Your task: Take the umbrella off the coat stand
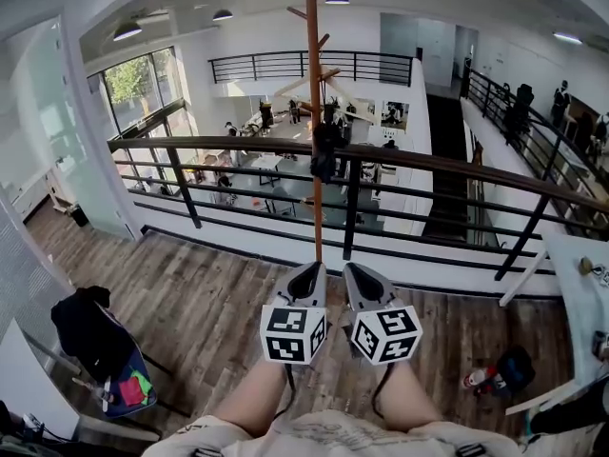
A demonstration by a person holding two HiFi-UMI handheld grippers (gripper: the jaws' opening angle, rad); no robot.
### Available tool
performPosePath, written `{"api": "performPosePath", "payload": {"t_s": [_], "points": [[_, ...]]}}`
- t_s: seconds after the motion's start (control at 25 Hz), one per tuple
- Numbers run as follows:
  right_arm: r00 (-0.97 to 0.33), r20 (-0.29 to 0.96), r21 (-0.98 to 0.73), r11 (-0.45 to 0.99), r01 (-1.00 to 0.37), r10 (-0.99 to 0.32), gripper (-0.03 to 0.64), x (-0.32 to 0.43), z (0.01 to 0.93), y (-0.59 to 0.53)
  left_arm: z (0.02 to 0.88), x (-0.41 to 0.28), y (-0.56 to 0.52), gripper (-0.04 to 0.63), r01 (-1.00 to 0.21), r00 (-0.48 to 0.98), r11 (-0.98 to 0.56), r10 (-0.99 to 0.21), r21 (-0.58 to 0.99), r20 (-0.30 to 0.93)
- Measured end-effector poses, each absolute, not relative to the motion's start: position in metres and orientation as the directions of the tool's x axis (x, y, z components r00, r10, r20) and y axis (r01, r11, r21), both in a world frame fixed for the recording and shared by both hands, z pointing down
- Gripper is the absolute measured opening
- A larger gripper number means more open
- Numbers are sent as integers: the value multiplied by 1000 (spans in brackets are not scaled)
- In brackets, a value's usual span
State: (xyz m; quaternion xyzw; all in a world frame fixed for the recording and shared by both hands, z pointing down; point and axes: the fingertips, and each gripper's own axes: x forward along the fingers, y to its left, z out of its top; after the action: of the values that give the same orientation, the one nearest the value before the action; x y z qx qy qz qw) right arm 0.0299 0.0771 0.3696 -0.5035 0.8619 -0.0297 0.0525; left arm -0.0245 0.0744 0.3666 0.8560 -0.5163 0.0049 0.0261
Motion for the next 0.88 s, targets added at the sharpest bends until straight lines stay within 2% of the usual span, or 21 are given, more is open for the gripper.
{"api": "performPosePath", "payload": {"t_s": [0.48,0.88], "points": [[-500,-94,-101,507,-856,-861,3,69,361,24,373,14,24,5,-896,443,-441,-895,39,58],[-499,-59,-81,503,-861,-864,3,68,376,-46,378,16,-49,5,-890,456,-453,-889,55,41]]}}
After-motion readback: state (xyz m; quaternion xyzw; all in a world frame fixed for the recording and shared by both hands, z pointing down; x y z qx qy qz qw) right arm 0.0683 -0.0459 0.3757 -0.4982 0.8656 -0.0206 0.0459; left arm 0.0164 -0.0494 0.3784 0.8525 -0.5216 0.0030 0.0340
